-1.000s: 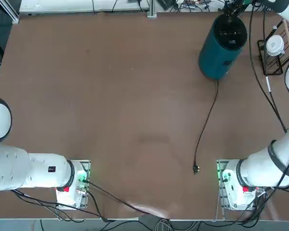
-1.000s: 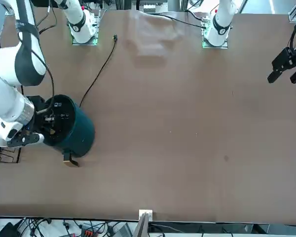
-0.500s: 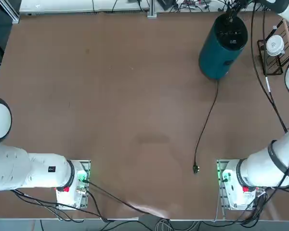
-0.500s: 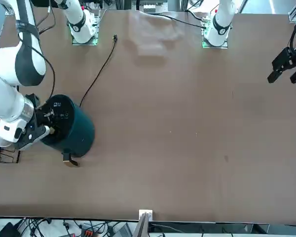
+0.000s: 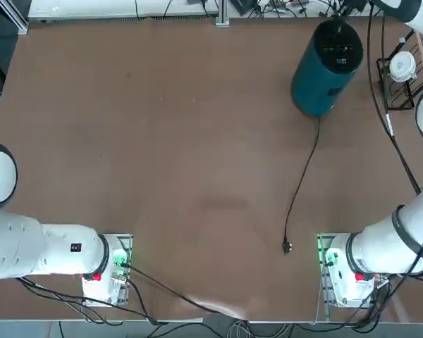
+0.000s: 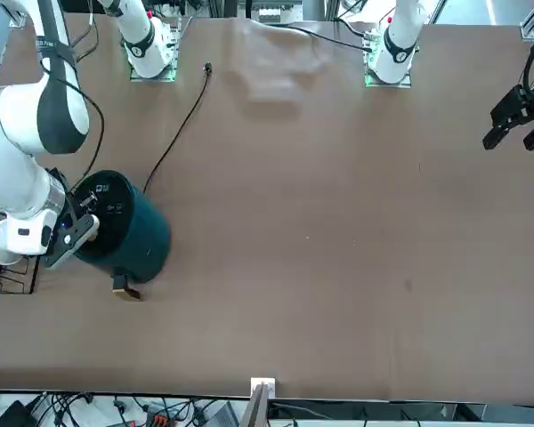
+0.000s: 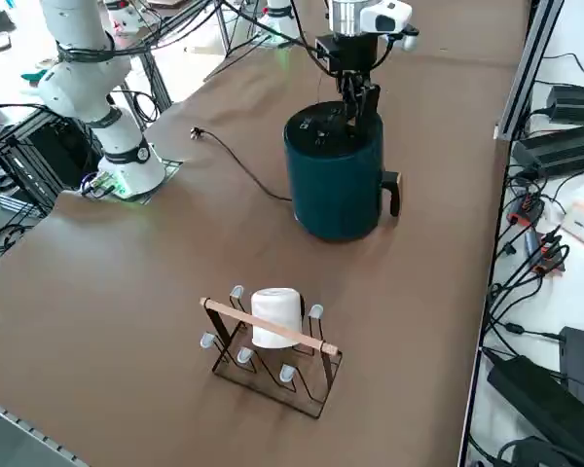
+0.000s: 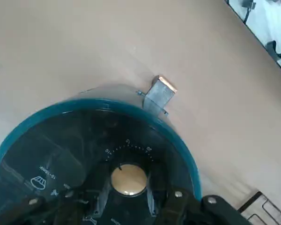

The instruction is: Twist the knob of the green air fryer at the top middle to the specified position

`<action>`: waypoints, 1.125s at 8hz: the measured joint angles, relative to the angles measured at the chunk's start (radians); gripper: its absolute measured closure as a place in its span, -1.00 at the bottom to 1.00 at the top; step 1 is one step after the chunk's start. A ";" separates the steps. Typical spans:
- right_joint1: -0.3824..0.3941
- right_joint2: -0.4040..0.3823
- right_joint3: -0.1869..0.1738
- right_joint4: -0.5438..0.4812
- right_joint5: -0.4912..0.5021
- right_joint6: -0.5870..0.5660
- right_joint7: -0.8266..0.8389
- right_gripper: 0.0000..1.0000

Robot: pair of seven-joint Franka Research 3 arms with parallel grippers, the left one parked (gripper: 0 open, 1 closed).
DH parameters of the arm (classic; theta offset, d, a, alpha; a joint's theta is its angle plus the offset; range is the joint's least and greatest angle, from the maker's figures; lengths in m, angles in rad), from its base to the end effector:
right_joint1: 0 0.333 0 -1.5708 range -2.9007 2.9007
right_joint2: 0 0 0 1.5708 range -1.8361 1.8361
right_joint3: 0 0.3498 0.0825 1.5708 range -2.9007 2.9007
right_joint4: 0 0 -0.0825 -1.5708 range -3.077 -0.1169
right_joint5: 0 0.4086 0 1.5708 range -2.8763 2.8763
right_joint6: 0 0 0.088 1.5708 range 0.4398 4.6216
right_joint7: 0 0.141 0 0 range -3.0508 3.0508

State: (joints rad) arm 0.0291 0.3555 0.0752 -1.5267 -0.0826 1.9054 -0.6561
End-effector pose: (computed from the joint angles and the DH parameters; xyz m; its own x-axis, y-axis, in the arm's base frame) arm 0.7022 0.0585 0.4474 0.7100 0.7041 -0.0132 0.7036 -0.7084 0.0561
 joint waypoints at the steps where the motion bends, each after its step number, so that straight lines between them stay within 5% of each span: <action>1: 0.000 0.000 0.001 0.000 -0.001 0.000 -0.028 0.08; 7: 0.000 0.001 0.002 0.000 -0.002 0.000 -0.181 0.08; 9: 0.001 0.003 0.001 -0.001 -0.006 -0.006 -0.182 -0.11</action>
State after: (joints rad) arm 0.0296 0.3585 0.0764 -1.5281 -0.0882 1.8995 -0.8382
